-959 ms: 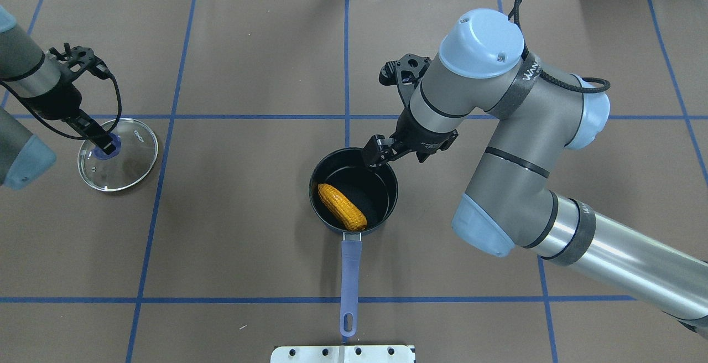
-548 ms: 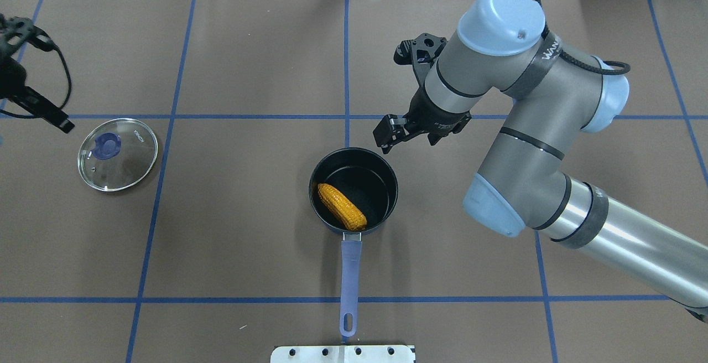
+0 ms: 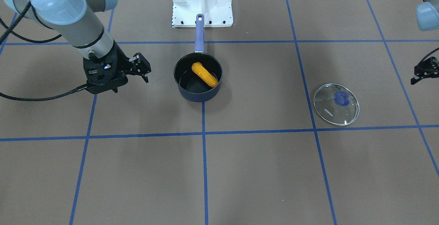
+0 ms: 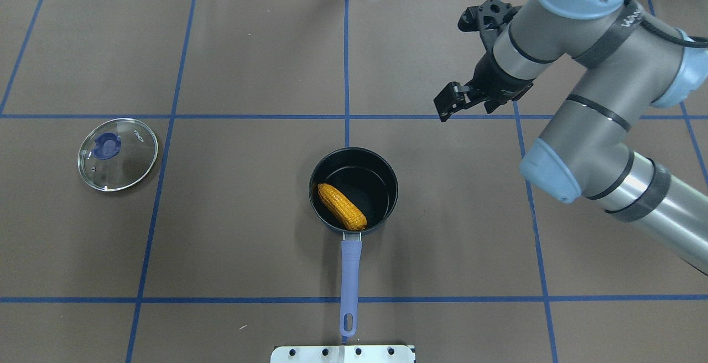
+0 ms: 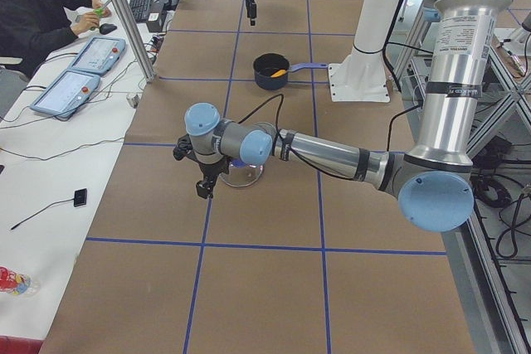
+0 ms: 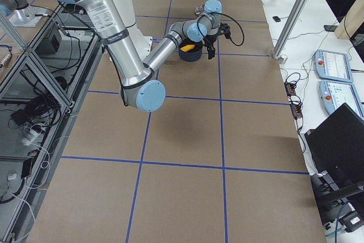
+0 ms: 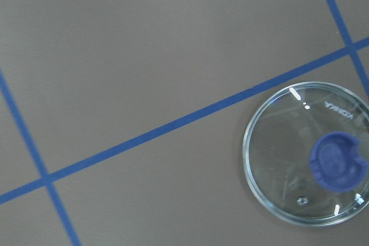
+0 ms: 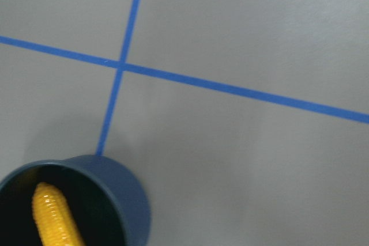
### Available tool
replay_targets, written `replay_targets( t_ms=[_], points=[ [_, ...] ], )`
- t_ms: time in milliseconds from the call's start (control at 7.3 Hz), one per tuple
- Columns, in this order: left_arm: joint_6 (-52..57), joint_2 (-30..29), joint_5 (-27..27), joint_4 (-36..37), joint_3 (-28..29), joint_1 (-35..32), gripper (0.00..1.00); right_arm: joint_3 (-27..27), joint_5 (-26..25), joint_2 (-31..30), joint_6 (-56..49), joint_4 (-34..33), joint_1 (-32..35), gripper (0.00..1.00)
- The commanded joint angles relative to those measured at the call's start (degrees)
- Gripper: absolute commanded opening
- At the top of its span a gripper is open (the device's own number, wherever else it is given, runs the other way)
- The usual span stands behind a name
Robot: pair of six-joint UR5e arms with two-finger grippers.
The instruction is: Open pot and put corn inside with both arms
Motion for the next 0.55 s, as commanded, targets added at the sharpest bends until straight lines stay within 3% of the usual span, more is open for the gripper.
replay_targets(
  t_ms=[0, 411],
  points=[
    [3.5, 3.9, 1.5, -0.3, 0.5, -3.7, 0.99, 1.5, -0.1, -6.0, -4.4, -0.1, 5.9, 1.00],
    [3.4, 4.6, 1.1, 0.0, 0.7, -6.5, 0.99, -0.3, -0.4, -10.9, -5.5, -1.0, 15.7, 1.00]
  ],
)
